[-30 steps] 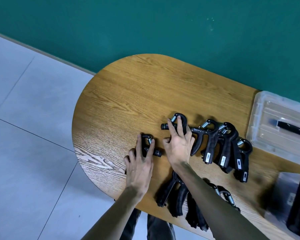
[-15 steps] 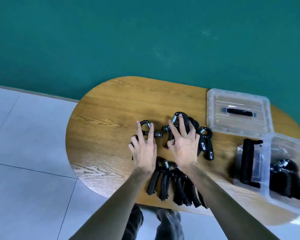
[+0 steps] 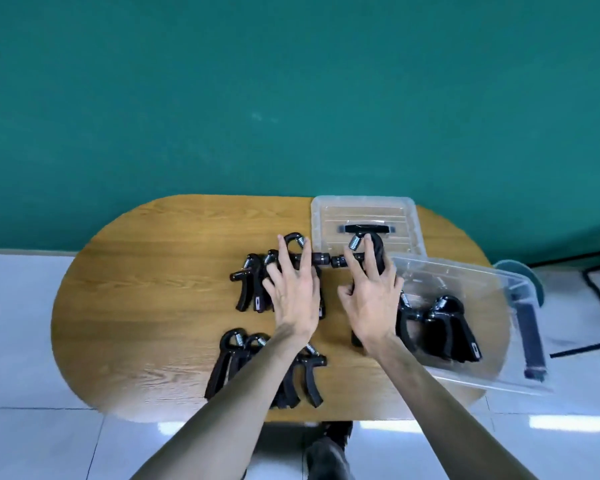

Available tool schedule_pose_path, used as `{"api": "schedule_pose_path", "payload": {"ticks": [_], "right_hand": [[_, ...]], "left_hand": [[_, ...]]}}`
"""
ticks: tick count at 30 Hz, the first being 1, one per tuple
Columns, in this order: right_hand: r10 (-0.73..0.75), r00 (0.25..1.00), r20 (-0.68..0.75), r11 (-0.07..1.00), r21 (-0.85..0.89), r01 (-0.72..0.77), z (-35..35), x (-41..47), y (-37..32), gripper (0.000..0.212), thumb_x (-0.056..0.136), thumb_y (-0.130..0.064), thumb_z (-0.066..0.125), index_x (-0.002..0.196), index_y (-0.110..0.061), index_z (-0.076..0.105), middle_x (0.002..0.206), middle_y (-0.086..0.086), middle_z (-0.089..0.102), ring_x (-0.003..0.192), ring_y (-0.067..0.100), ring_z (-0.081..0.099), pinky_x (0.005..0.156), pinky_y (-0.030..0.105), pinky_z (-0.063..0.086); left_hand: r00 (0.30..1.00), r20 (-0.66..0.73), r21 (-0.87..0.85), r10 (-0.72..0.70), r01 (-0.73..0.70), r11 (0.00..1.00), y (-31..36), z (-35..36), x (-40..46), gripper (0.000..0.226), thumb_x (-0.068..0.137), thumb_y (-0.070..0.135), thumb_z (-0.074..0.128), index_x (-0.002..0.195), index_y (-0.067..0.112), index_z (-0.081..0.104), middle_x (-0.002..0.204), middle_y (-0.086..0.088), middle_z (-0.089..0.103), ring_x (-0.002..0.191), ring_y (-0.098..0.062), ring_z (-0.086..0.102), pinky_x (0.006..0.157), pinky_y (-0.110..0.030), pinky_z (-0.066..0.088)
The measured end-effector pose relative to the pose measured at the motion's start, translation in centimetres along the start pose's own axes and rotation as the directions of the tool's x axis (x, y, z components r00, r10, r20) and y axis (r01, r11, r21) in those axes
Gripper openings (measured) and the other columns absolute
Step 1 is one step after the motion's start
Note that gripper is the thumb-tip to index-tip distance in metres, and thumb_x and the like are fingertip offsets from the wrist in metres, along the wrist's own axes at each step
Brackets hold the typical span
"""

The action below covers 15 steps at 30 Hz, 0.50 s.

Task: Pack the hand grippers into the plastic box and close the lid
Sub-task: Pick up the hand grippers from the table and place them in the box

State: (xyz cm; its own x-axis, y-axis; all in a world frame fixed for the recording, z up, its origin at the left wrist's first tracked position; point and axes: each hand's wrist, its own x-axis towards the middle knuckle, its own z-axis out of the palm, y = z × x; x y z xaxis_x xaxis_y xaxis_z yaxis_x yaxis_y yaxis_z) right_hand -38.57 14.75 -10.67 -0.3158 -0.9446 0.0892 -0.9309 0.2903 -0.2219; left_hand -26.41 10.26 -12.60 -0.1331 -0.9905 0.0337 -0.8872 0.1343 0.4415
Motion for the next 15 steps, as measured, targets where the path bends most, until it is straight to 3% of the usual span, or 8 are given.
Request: {"api": "schedule_pose_path", "payload": {"ticks": [5, 8, 15], "right_hand": [[0.151, 0.988, -0.04, 0.988, 0.028, -0.15, -3.5, -2.2, 10.8, 0.075, 0.076, -0.017, 0.073, 0.146, -0.03, 0.048, 0.163, 0.004, 0.027, 0.13, 0.043, 0.038, 0.09, 0.056, 0.043], [0.27, 0.963, 0.011, 0.962, 0.043, -0.27, -4.4, -3.6, 16.7, 0.078, 0.075, -0.02, 0.078, 0.146, -0.032, 0.047, 0.163, 0.004, 0.028, 0.127, 0.043, 0.04, 0.09, 0.056, 0.041], [0.388, 0.899, 0.205, 0.914, 0.038, -0.404, -2.0, -6.2, 24.4, 0.076, 0.074, -0.021, 0.073, 0.145, -0.033, 0.049, 0.162, -0.001, 0.031, 0.131, 0.042, 0.038, 0.1, 0.057, 0.034]], "left_hand": [[0.996, 0.034, -0.049, 0.082, -0.081, 0.996, 11.0, 3.1, -2.6, 0.063, 0.099, 0.023, 0.054, 0.156, 0.031, 0.028, 0.164, -0.021, 0.015, 0.096, -0.031, 0.042, 0.082, -0.046, 0.04], [0.989, 0.091, -0.053, 0.119, -0.114, 0.992, 16.3, 5.9, -4.3, 0.066, 0.096, 0.023, 0.061, 0.155, 0.032, 0.031, 0.162, -0.021, 0.021, 0.096, -0.032, 0.045, 0.082, -0.046, 0.041], [0.963, 0.251, 0.027, 0.096, -0.106, 0.994, 19.5, 12.8, -7.7, 0.061, 0.094, 0.022, 0.063, 0.15, 0.03, 0.042, 0.158, -0.022, 0.031, 0.093, -0.032, 0.049, 0.076, -0.046, 0.046]]}}
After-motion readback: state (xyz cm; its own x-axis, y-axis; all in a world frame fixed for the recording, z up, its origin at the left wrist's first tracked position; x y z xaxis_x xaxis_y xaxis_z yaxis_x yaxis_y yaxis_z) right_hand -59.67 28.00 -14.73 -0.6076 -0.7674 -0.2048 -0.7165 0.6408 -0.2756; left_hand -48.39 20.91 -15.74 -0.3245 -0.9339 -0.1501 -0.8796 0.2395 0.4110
